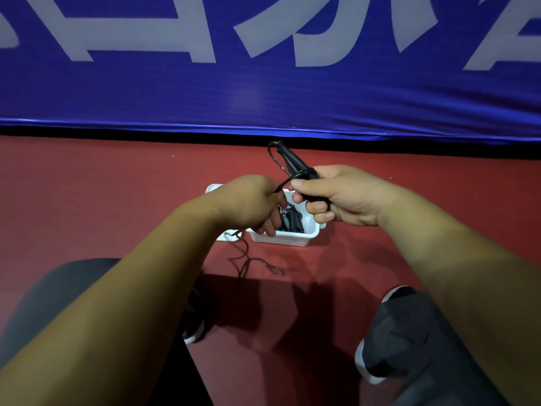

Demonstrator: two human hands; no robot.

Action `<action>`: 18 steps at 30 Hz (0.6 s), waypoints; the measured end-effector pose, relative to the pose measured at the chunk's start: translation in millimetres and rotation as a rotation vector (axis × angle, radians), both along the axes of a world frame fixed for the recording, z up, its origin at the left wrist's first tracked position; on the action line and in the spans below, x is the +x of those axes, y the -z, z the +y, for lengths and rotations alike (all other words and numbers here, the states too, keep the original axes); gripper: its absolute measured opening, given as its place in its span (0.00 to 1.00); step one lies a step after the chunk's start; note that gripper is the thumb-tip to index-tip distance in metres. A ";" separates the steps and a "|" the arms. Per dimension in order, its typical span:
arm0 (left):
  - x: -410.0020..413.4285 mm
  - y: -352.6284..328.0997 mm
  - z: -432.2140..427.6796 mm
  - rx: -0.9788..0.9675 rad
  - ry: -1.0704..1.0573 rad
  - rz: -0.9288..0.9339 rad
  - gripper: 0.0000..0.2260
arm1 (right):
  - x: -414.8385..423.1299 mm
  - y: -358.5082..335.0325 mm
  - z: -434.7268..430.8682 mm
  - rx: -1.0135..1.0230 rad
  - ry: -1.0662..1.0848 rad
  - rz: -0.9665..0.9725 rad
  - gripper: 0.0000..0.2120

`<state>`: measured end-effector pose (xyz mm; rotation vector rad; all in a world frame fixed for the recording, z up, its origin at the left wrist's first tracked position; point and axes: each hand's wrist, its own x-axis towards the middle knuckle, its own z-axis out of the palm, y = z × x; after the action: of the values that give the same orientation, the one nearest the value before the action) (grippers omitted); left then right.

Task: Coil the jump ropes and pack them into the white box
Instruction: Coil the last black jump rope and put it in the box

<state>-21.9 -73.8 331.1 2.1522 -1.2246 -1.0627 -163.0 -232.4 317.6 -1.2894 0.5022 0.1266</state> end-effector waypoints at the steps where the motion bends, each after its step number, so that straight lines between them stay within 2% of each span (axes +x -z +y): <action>1: 2.1 1.6 0.2 -0.007 -0.008 0.005 0.11 | -1.0 -1.1 0.3 0.010 -0.037 -0.014 0.10; 4: 6.5 2.5 1.8 -0.011 -0.009 0.053 0.10 | -1.9 -2.7 3.2 0.013 -0.061 -0.024 0.20; 6: 7.8 2.0 3.3 -0.020 0.007 0.073 0.09 | -1.2 -3.2 7.1 0.010 -0.024 -0.030 0.23; 9: 17.9 0.2 5.9 -0.046 0.027 0.094 0.10 | -1.9 -5.1 9.8 0.003 0.004 -0.040 0.20; 12: 30.6 -11.2 7.3 -0.215 -0.127 0.473 0.19 | -3.6 -8.1 8.1 0.016 0.002 -0.037 0.18; 14: 37.7 -22.4 7.9 -0.400 -0.249 0.627 0.22 | -4.3 -9.8 7.9 0.011 0.006 -0.024 0.17; 16: 40.3 -26.8 6.8 -0.481 -0.252 0.621 0.20 | -5.4 -10.4 9.0 -0.012 -0.001 -0.020 0.16; 18: 39.1 -24.3 6.2 -0.474 -0.217 0.556 0.17 | -6.1 -9.9 9.7 -0.048 -0.020 -0.017 0.16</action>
<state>17.1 -67.6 355.3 1.4554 -0.8484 -1.0484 -169.1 -222.7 327.4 -1.3417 0.4803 0.1204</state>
